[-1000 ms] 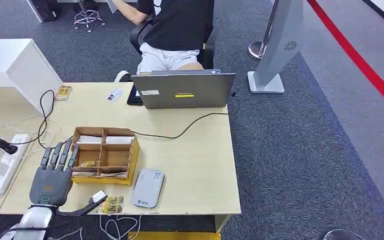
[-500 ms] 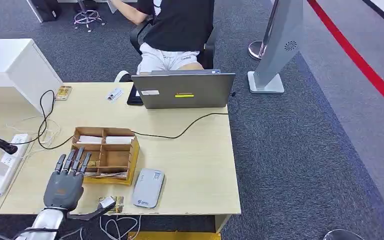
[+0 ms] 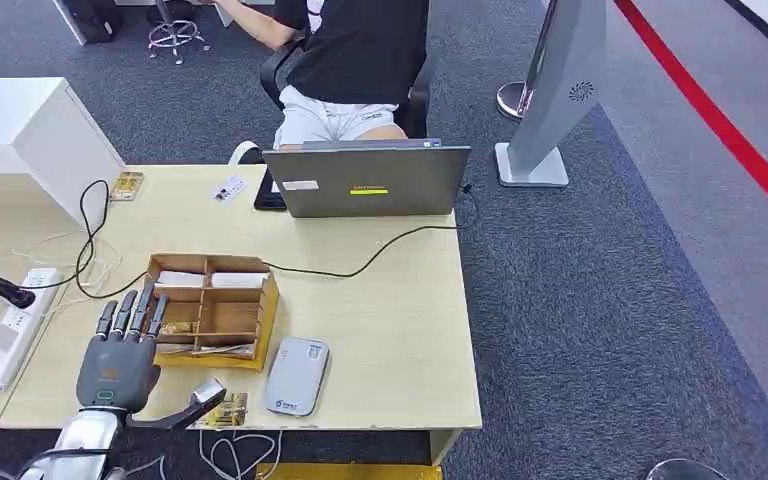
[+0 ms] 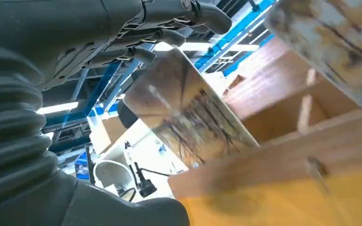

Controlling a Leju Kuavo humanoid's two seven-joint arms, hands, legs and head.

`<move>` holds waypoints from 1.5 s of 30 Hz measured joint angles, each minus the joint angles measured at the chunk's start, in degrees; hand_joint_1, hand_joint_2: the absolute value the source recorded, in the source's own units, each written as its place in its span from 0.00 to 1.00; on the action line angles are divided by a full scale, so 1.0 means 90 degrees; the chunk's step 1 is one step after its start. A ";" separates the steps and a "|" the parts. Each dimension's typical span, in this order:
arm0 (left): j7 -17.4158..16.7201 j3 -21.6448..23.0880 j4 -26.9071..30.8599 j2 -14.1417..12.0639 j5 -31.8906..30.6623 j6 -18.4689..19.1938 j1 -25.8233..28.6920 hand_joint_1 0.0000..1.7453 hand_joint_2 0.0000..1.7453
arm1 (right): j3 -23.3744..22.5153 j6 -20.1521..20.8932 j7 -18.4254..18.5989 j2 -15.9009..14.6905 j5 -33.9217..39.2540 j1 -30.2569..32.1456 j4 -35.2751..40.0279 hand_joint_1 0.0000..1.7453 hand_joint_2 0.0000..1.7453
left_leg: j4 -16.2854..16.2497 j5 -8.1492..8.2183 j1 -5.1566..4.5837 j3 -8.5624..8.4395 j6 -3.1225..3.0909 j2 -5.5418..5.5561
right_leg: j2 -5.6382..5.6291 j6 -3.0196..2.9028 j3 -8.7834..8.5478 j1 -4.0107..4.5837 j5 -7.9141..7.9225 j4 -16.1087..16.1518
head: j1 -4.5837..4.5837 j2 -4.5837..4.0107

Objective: Pass the card to the sensor for recognition and then transmit it.

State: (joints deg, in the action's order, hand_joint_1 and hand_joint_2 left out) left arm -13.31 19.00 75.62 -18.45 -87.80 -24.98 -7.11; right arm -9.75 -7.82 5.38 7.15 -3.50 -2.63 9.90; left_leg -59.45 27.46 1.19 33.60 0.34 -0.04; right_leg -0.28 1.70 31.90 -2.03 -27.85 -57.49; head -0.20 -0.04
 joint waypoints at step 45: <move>0.0353 -0.0306 0.0180 0.0350 0.0000 0.0126 0.0093 1.00 1.00 | -0.0146 0.0049 -0.0007 0.0002 -0.0119 -0.0002 0.0000 0.00 1.00 | 0.0000 0.0000 0.0000 0.0001 0.0000 0.0000 | 0.0001 0.0000 0.0003 0.0000 0.0000 0.0000 | 0.0000 0.0000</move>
State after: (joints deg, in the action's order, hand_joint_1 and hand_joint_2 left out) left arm -10.14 16.24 77.24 -15.30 -87.80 -23.85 -6.27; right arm -11.06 -7.39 5.31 7.17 -4.57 -2.65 9.90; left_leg -59.45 27.46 1.19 33.61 0.34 -0.04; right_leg -0.28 1.71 31.93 -2.03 -27.85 -57.49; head -0.20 -0.04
